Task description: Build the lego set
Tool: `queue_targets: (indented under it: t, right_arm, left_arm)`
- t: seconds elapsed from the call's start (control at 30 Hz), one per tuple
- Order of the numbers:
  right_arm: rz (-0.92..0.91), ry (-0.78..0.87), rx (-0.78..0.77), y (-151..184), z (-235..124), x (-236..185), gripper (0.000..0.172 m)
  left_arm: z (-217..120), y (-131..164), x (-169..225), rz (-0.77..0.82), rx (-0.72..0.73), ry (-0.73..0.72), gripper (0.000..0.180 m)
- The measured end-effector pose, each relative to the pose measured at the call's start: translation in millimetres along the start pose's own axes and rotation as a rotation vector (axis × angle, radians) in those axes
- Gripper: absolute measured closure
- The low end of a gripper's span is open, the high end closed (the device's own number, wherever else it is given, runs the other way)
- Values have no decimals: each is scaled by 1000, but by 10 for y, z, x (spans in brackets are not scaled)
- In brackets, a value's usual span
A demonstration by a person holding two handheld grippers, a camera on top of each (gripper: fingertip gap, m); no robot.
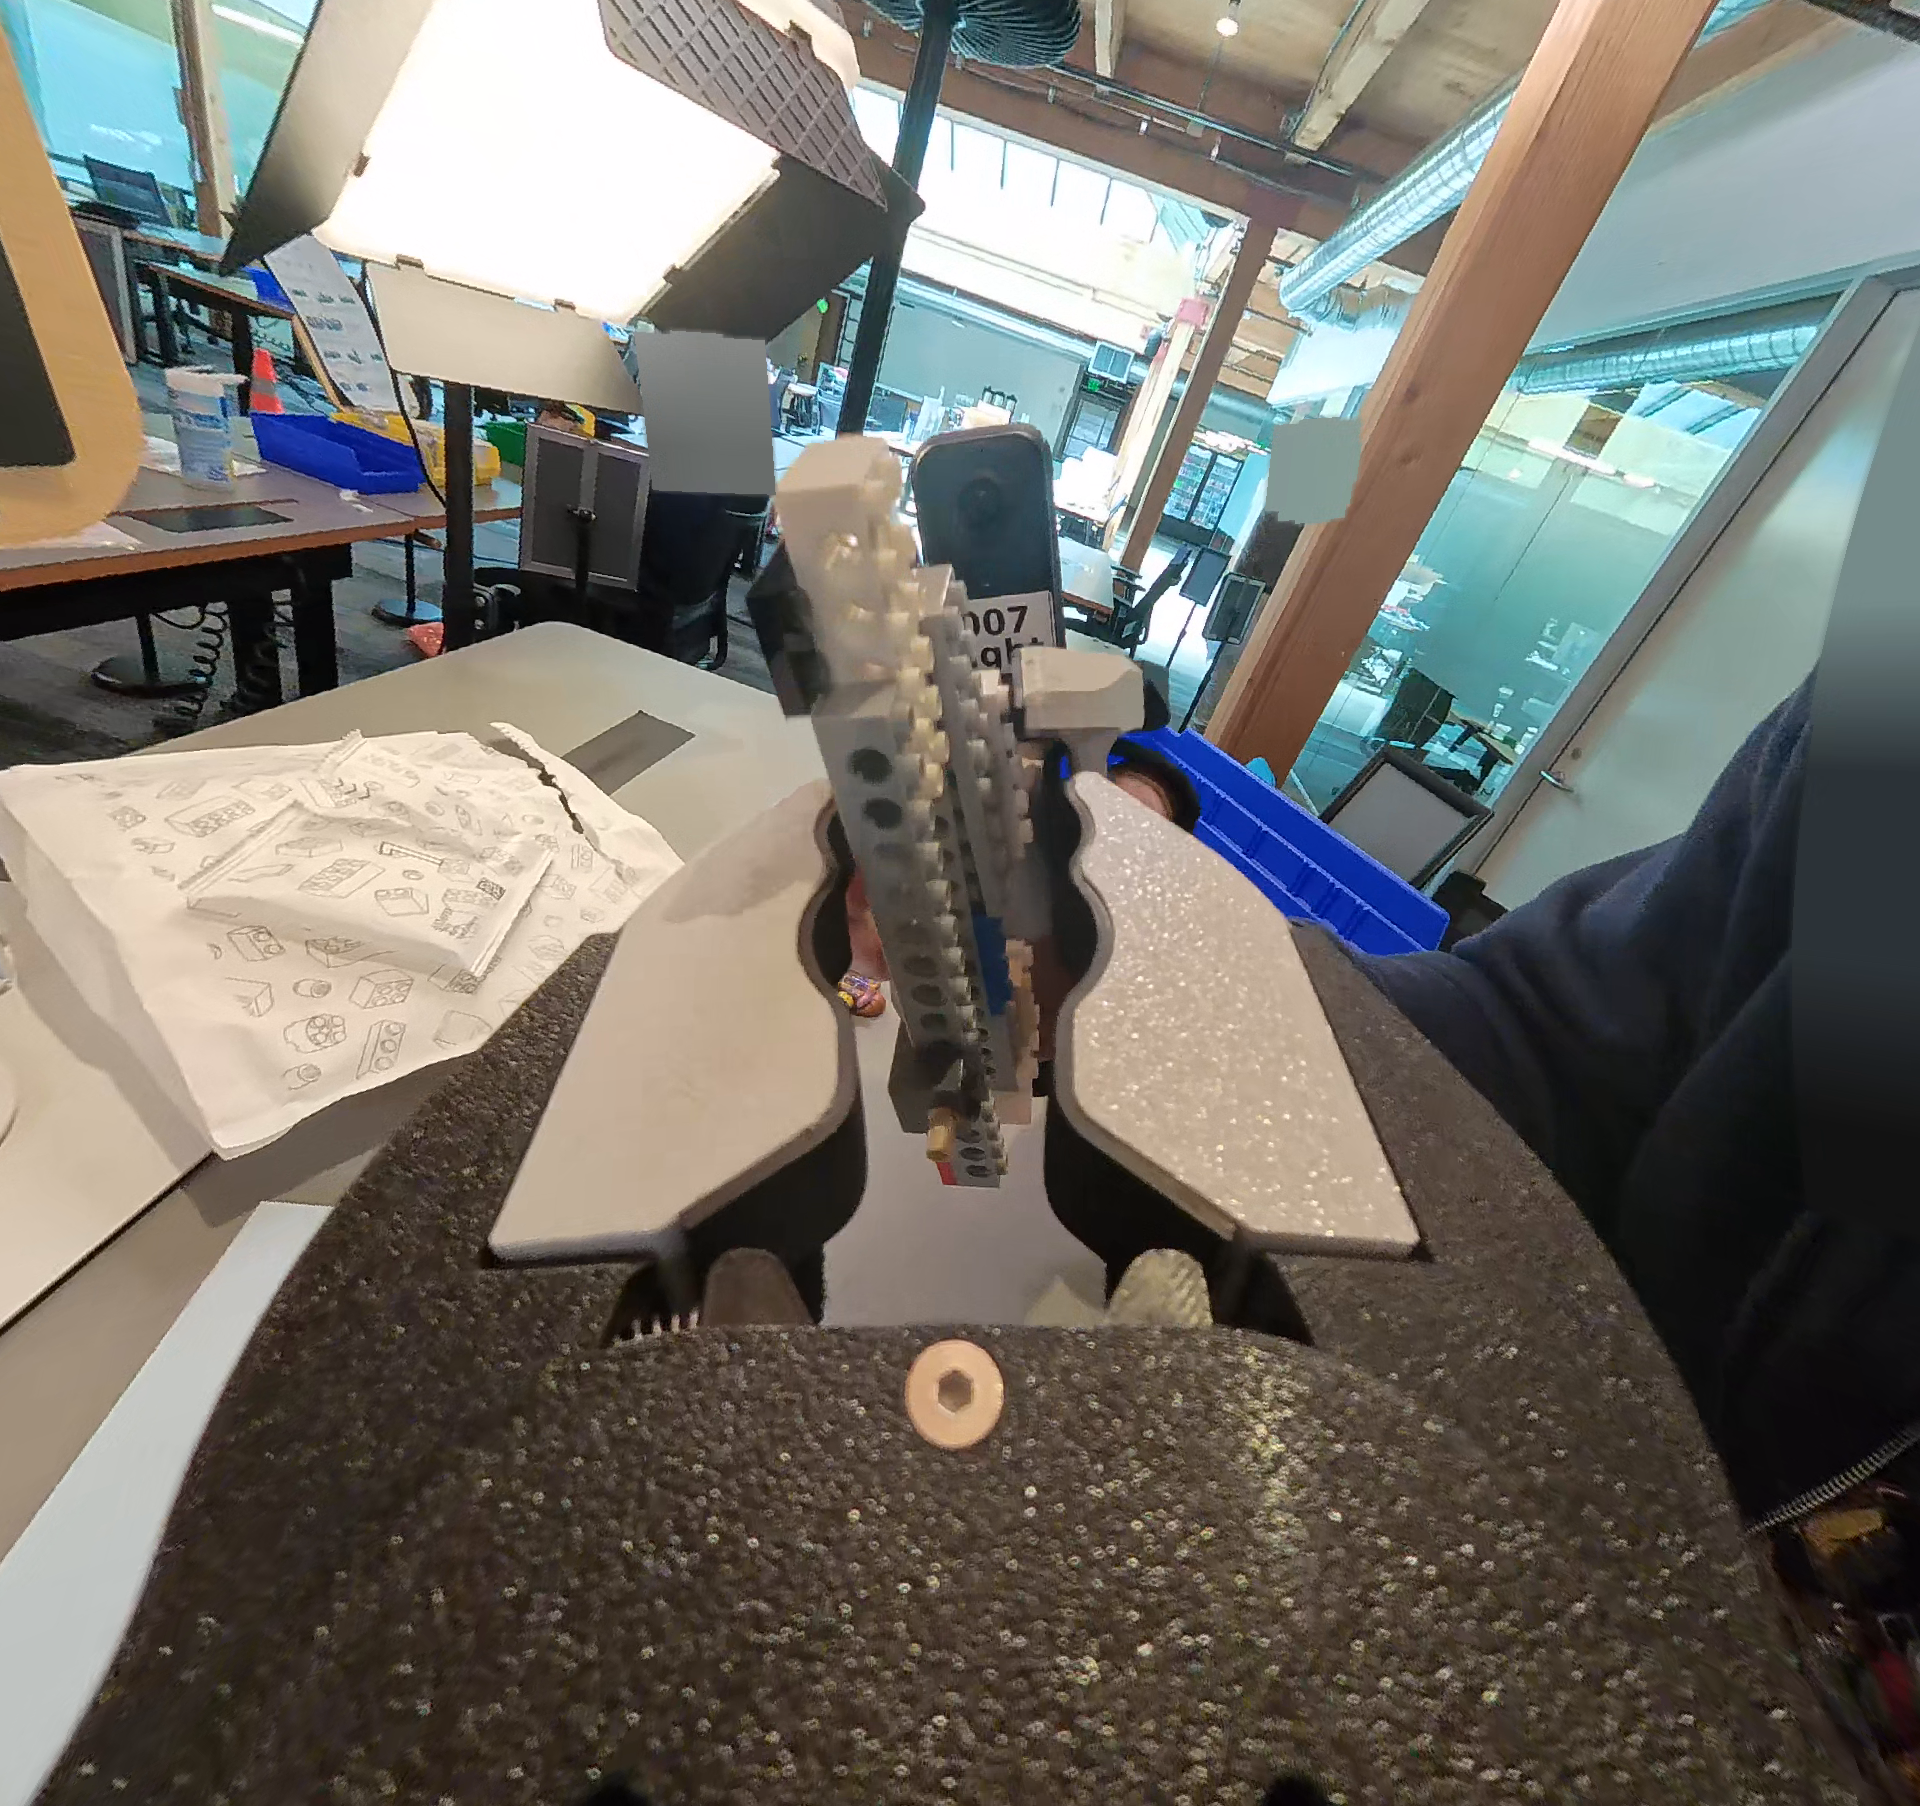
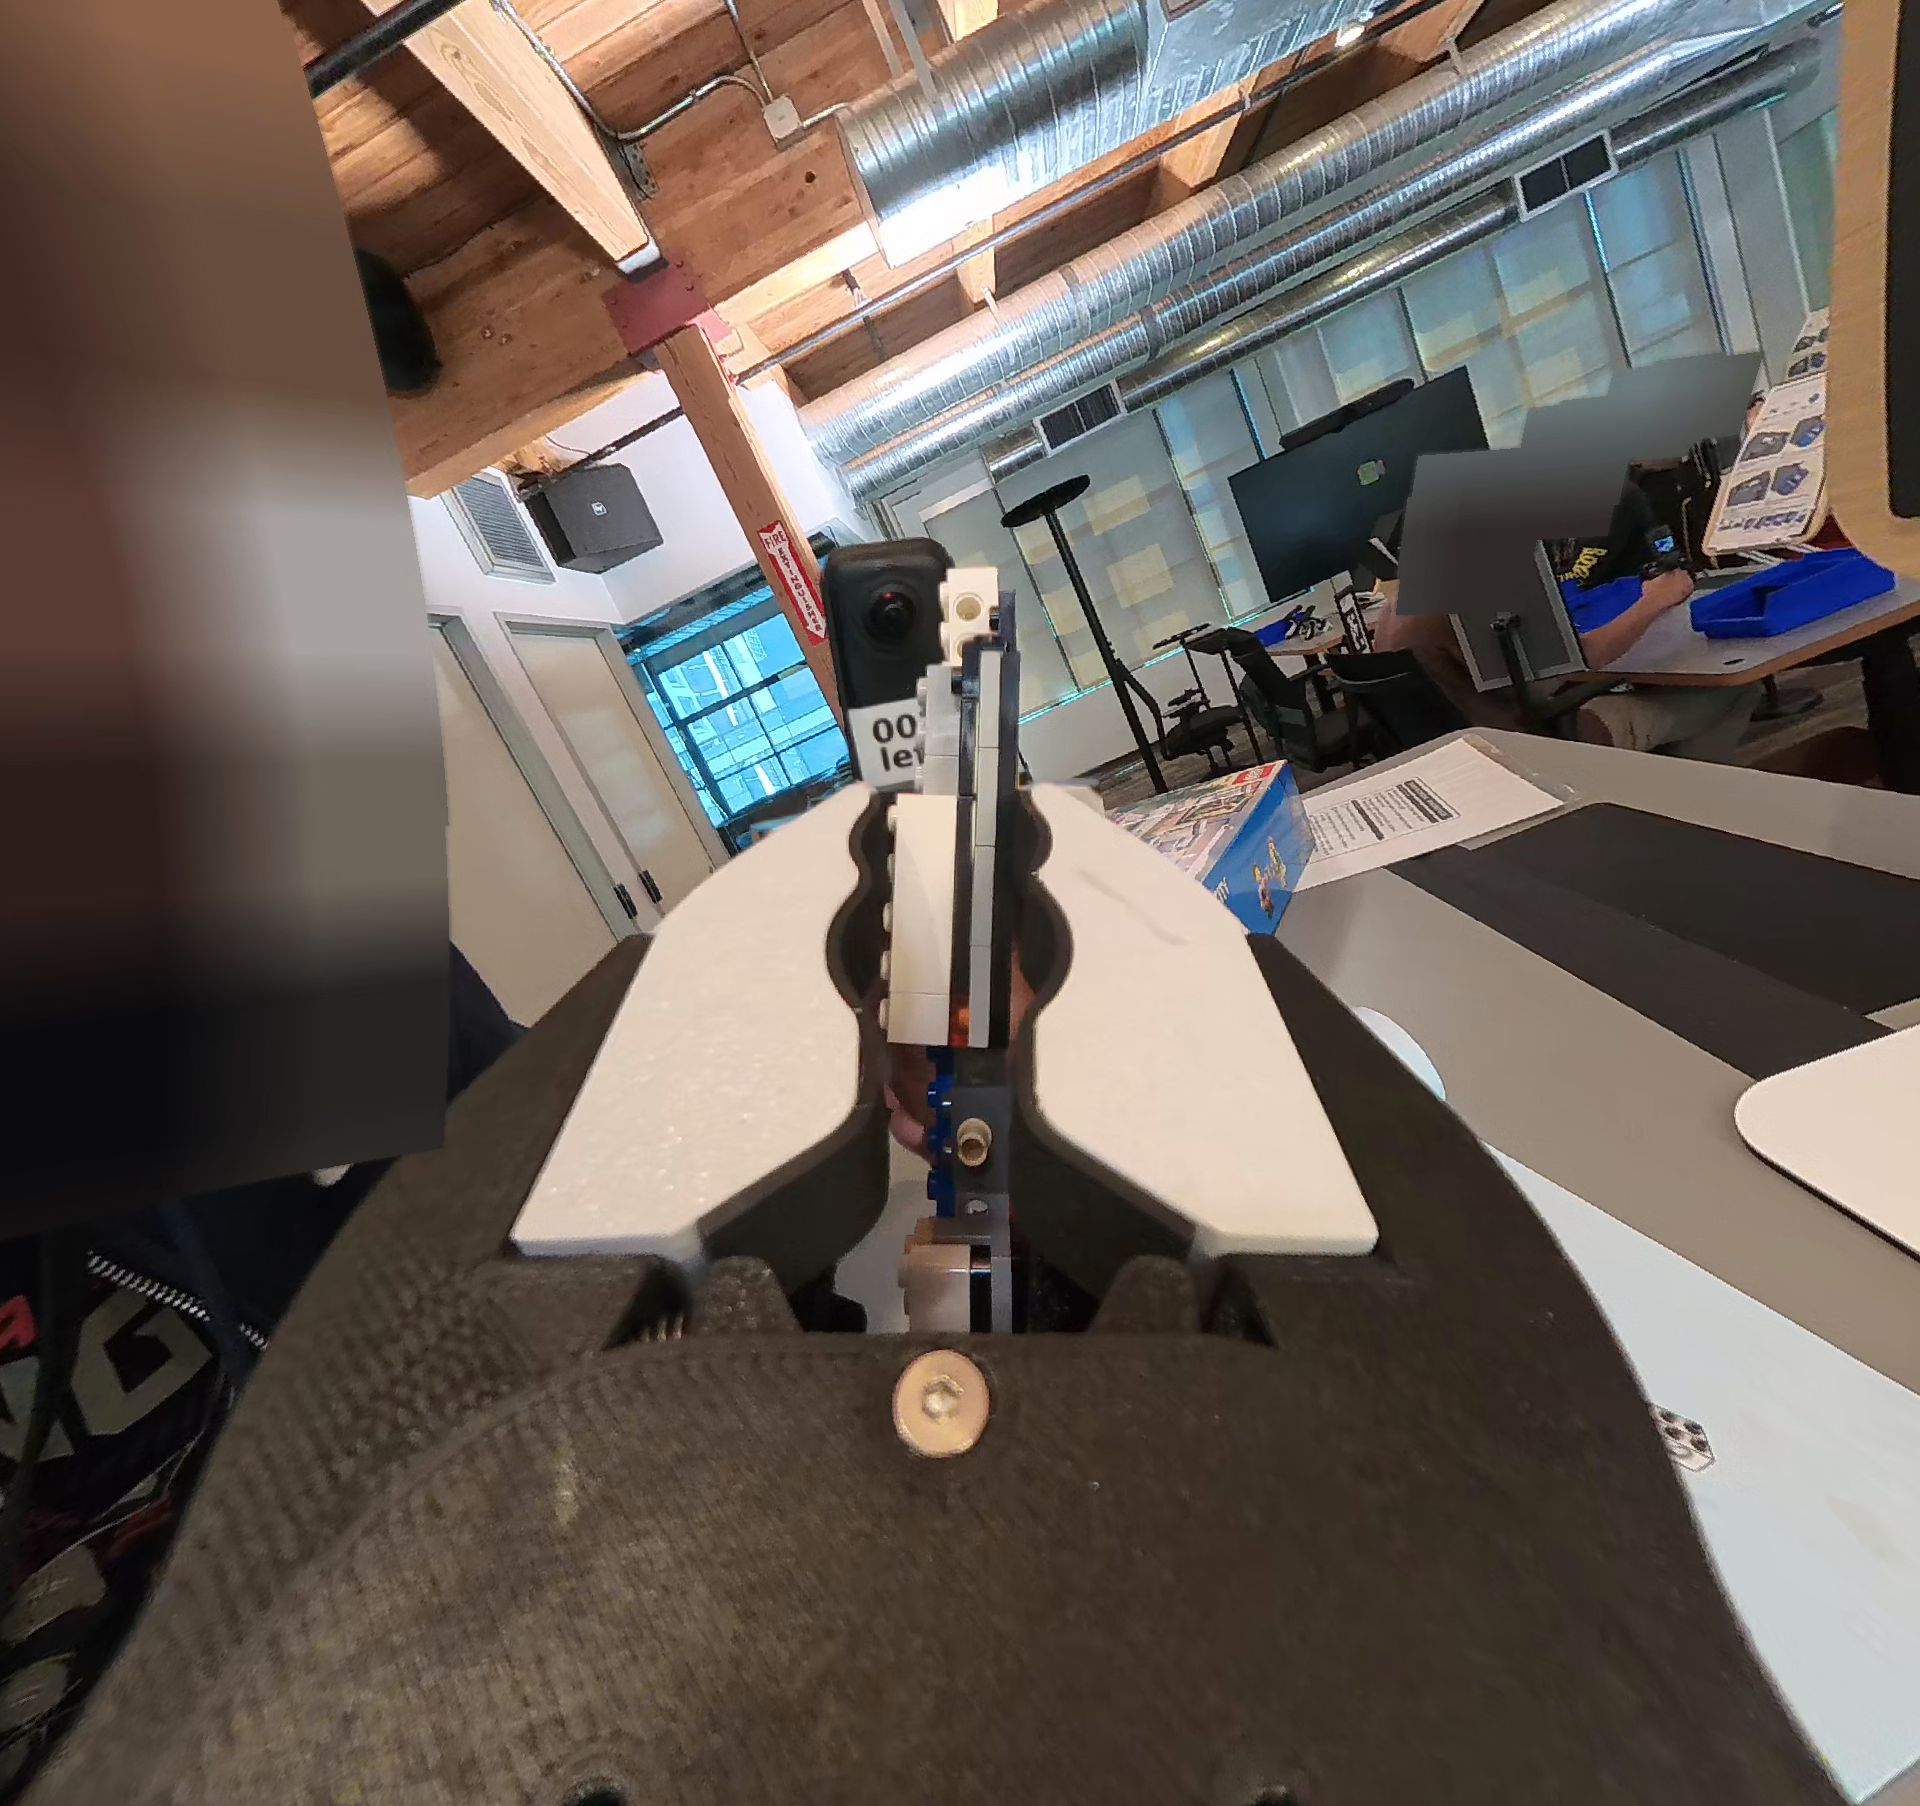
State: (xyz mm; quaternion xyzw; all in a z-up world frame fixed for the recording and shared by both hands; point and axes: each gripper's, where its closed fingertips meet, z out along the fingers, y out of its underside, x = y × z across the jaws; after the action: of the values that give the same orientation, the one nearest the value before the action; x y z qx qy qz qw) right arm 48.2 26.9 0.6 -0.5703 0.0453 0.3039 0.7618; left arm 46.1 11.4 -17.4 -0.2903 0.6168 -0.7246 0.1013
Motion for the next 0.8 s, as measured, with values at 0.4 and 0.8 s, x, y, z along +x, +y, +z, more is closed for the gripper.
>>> queue_targets:
  t: [0.4,0.8]
  right_arm:
    - [70,-96,137,-156,-22,-104,149]
    - [70,-151,163,-196,-24,-190,149]
  left_arm:
    - [117,38,111,-17,20,58,161]
    - [126,4,164,16,-11,36,162]
